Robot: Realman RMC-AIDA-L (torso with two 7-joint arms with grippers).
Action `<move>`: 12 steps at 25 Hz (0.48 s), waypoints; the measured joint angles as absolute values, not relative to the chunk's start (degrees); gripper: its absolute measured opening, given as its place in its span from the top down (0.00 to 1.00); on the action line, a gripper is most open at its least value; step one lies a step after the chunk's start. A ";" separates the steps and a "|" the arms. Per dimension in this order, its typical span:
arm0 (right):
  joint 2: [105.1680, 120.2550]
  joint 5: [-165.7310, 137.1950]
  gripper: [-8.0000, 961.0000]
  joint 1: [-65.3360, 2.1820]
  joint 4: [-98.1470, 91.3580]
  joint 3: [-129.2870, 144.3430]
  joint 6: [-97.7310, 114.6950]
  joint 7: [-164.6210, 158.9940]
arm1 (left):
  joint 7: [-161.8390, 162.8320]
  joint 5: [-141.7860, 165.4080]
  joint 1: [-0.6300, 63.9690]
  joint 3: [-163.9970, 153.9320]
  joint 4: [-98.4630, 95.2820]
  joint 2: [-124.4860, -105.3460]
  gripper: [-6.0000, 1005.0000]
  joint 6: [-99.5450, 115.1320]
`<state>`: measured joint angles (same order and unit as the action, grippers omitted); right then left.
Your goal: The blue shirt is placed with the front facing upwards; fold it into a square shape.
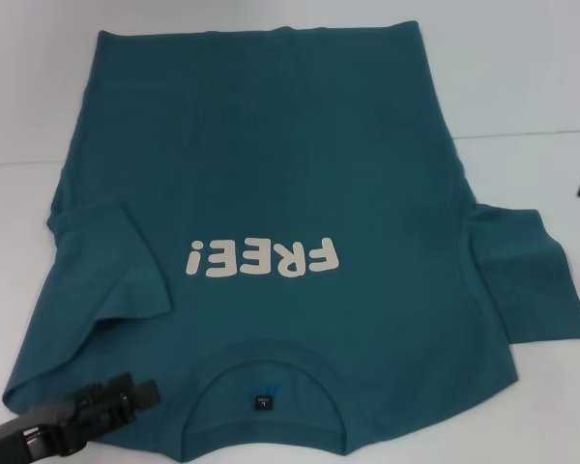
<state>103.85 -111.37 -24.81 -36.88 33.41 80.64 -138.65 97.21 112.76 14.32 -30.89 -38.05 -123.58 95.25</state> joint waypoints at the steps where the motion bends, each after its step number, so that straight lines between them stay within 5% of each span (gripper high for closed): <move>1: 103.44 -112.37 0.14 -24.88 -38.27 33.15 81.50 -138.48 | 97.21 112.76 14.33 -30.83 -38.03 -123.59 0.24 95.25; 12: 103.82 -142.54 0.15 -34.07 -45.33 32.96 80.42 -134.75 | 97.36 112.77 15.20 -30.27 -37.79 -123.56 0.24 95.26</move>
<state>103.82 -142.54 -34.07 -45.33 32.96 80.42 -134.75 97.36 112.77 15.20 -30.27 -37.79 -123.56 95.26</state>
